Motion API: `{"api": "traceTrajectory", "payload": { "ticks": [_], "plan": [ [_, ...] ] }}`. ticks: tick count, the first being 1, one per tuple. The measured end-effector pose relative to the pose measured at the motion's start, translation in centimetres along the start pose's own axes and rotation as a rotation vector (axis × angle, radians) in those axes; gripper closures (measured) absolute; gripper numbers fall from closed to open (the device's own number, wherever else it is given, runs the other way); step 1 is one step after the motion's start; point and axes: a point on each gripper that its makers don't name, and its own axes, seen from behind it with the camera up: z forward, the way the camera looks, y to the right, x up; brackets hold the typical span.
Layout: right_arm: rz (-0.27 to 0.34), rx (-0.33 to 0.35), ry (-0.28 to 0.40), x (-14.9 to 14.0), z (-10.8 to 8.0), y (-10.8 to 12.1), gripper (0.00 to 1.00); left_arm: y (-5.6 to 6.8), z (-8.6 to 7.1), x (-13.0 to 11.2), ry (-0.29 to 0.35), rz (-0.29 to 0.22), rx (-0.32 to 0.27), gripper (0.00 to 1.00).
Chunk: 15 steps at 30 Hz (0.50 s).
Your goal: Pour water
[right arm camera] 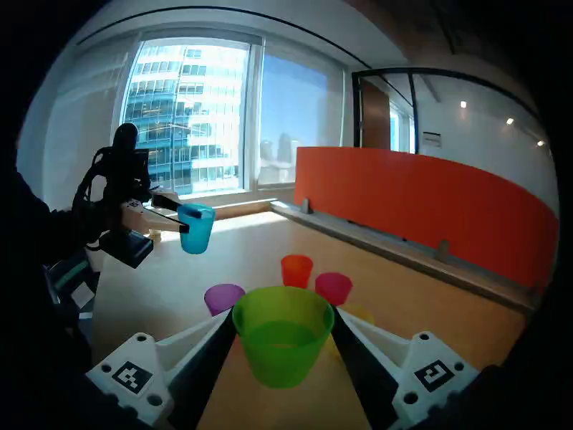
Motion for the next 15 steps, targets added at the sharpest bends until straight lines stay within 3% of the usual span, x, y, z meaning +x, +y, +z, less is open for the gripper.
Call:
{"api": "traceTrajectory", "payload": {
  "ticks": [15],
  "plan": [
    [0.001,0.011,-0.08,-3.5,1.0,0.3,0.08,0.0,2.0,-5.2,-0.121,0.032,-0.015,0.16]
  ]
}}
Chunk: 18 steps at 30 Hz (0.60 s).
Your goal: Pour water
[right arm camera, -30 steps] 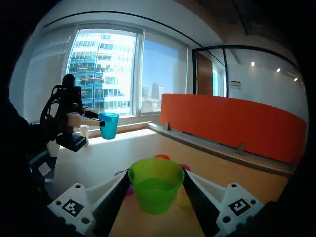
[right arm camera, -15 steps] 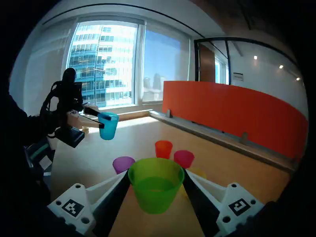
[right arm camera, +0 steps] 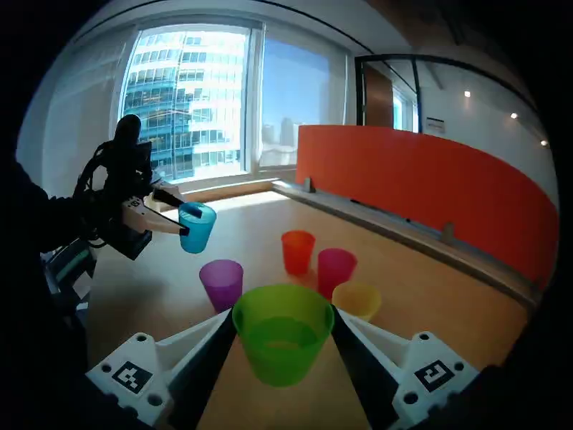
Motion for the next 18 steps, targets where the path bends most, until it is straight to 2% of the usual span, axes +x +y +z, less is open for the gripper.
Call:
{"api": "traceTrajectory", "payload": {
  "ticks": [12,18],
  "plan": [
    [0.003,0.005,-0.065,-2.4,0.9,0.3,0.08,0.5,1.4,-3.3,-0.123,0.041,-0.034,0.17],
    [0.004,0.009,-0.098,-3.5,1.4,0.4,0.08,0.5,1.9,-4.1,-0.159,0.076,-0.039,0.17]
  ]
}}
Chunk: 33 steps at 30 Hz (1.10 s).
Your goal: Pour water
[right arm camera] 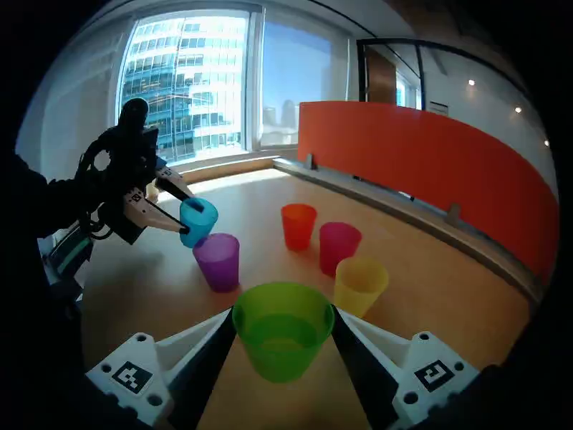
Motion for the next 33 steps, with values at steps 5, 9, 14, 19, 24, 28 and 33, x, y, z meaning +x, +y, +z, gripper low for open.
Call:
{"api": "traceTrajectory", "payload": {
  "ticks": [5,9,14,19,24,28,33],
  "plan": [
    [0.001,-0.001,-0.021,-0.7,0.4,0.2,0.08,0.0,0.5,-0.3,-0.014,0.016,-0.002,0.16],
    [0.006,-0.003,-0.032,-1.2,0.6,0.3,0.08,0.0,0.9,-0.4,-0.021,0.018,-0.004,0.16],
    [0.012,-0.004,-0.044,-1.7,0.9,0.3,0.08,0.1,1.1,-0.7,-0.022,0.011,-0.006,0.16],
    [0.015,-0.004,-0.054,-2.4,1.3,0.2,0.08,0.3,1.4,-1.2,-0.024,0.0,-0.013,0.16],
    [0.015,-0.005,-0.066,-3.0,1.6,0.2,0.08,0.3,1.4,-1.7,-0.027,-0.006,-0.012,0.16],
    [0.012,-0.006,-0.072,-3.4,1.7,0.1,0.08,0.2,1.3,-1.8,-0.021,-0.018,-0.013,0.16],
    [0.008,-0.007,-0.079,-3.9,1.9,-0.1,0.08,0.2,1.0,-2.0,-0.016,-0.03,-0.013,0.16]
  ]
}}
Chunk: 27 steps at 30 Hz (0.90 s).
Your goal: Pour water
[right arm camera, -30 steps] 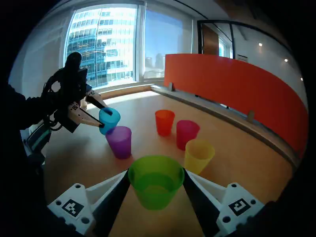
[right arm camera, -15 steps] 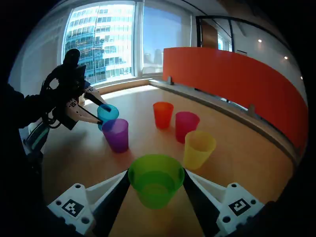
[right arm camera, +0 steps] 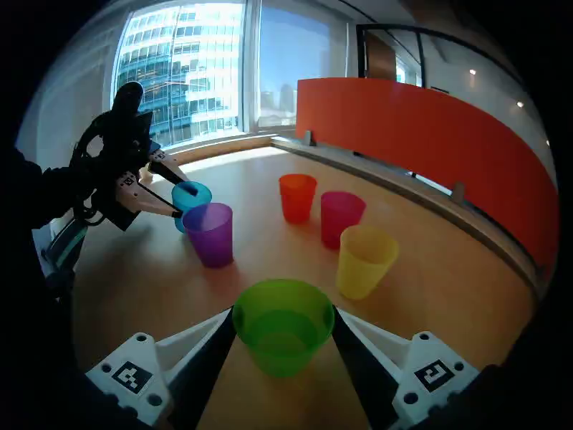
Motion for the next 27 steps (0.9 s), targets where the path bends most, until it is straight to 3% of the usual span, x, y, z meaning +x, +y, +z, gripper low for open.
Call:
{"api": "traceTrajectory", "payload": {
  "ticks": [27],
  "plan": [
    [-0.016,-0.032,0.005,-1.5,-0.7,-0.3,0.08,0.1,-1.6,-1.3,-0.003,-0.034,0.013,0.16]
  ]
}}
